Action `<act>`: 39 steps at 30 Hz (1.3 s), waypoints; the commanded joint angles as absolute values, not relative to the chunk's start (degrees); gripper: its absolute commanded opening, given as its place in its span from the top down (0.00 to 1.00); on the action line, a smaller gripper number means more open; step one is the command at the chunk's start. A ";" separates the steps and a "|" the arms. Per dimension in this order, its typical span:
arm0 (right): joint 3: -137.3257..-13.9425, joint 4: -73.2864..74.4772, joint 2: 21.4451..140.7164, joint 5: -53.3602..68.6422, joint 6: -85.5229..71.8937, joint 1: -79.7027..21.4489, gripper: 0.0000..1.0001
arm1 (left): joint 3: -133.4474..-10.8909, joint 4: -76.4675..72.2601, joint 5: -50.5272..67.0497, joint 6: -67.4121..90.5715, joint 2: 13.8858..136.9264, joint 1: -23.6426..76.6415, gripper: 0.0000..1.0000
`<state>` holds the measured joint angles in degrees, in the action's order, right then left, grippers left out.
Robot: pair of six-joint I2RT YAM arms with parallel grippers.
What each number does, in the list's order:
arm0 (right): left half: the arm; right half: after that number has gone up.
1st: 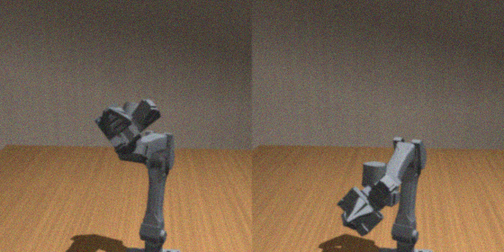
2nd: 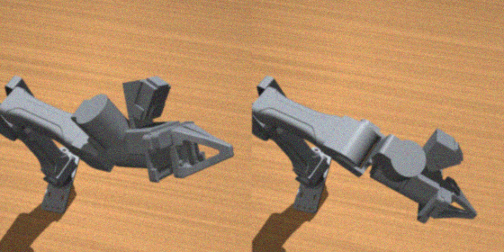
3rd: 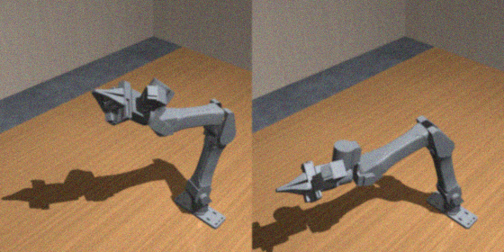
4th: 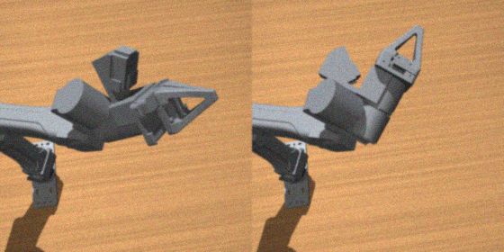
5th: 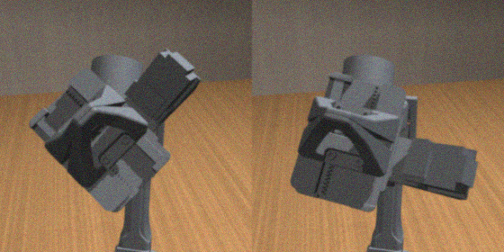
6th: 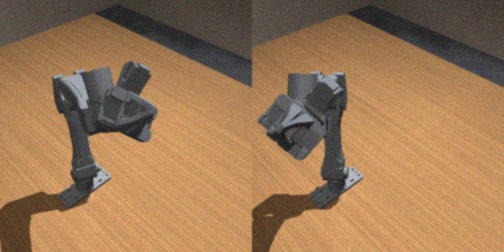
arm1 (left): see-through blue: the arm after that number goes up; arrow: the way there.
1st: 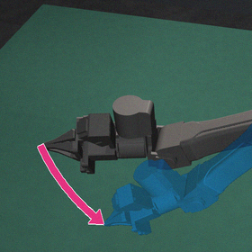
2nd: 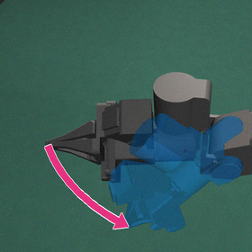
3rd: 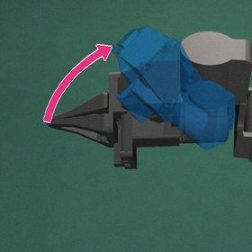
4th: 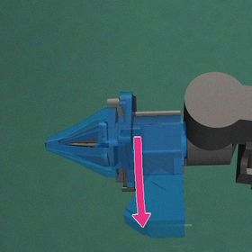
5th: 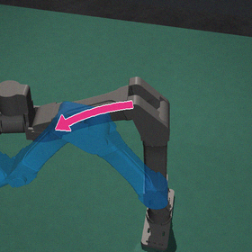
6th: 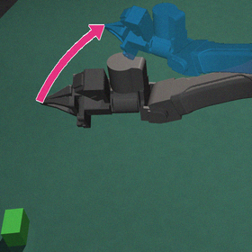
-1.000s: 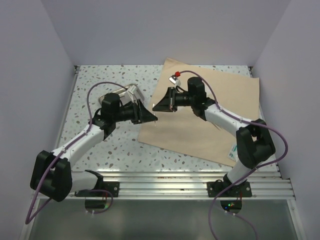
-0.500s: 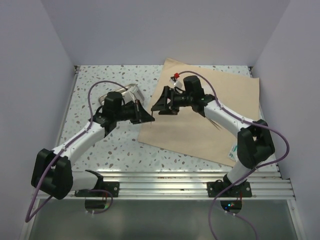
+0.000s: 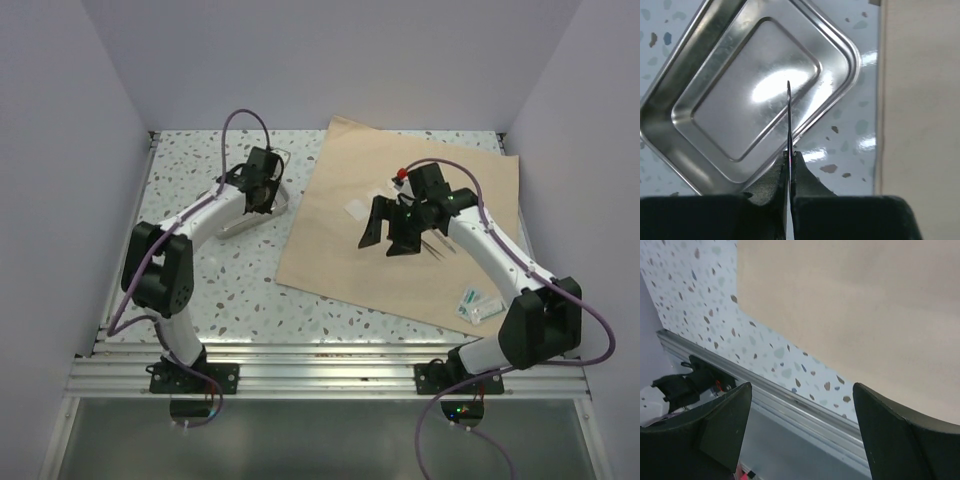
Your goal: Prepare the surgical pack
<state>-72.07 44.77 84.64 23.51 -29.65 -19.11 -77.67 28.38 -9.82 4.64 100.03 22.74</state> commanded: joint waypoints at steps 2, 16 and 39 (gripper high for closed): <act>-67.68 50.80 80.07 23.47 -26.73 -19.78 0.15 | -83.23 27.44 -25.57 -13.15 105.20 22.68 1.00; -68.99 51.77 82.00 22.76 -24.52 -20.48 0.15 | -89.12 27.59 -3.53 -23.47 114.34 15.65 1.00; -71.45 48.78 85.87 23.12 -25.31 -20.39 0.15 | -89.74 30.67 6.60 -19.69 118.04 14.94 0.70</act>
<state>-68.38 49.69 85.41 23.46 -25.76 -20.34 -88.53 30.39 6.22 -21.39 120.01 14.92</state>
